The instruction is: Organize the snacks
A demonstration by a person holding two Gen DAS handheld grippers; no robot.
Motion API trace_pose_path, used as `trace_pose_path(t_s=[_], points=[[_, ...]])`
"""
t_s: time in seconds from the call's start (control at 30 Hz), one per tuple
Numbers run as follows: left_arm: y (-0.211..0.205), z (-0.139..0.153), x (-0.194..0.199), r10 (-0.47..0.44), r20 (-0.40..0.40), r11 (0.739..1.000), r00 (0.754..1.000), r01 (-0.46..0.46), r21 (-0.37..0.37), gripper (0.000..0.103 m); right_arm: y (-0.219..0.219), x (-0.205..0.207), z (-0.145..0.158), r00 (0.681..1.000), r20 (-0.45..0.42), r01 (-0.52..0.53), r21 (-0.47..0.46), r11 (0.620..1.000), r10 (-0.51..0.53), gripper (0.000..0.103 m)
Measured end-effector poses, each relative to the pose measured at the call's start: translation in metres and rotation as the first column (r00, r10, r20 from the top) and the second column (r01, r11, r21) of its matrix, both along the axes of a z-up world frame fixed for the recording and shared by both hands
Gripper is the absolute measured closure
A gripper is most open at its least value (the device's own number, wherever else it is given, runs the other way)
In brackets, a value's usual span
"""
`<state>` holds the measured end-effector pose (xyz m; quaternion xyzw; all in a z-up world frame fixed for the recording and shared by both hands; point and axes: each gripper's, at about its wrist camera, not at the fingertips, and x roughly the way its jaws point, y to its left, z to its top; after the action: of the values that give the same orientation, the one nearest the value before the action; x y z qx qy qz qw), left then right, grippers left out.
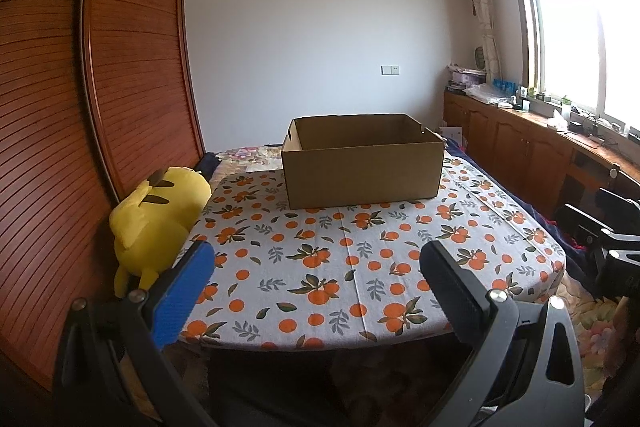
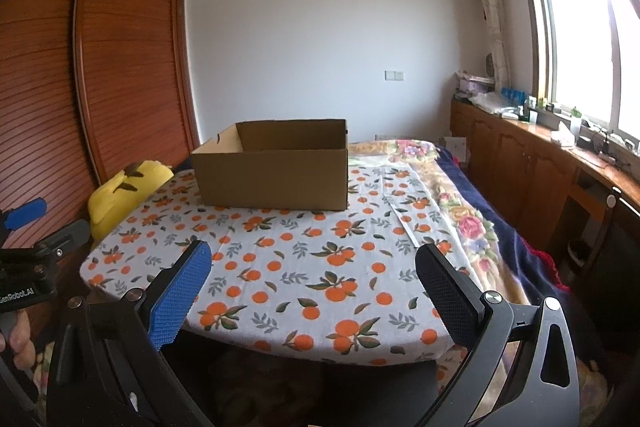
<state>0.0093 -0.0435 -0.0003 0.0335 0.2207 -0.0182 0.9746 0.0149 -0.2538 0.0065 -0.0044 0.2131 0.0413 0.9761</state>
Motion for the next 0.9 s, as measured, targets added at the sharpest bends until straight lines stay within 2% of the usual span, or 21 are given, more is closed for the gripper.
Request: trace_pose_path(t_s=[0.9], points=[[-0.0004, 0.0015, -0.0011, -0.001, 0.007, 1.0, 1.0, 0.001, 0.002, 0.0, 0.0026, 0.0015, 0.0003, 1.0, 0.0, -0.004, 0.002, 1.0, 0.004, 0.0]])
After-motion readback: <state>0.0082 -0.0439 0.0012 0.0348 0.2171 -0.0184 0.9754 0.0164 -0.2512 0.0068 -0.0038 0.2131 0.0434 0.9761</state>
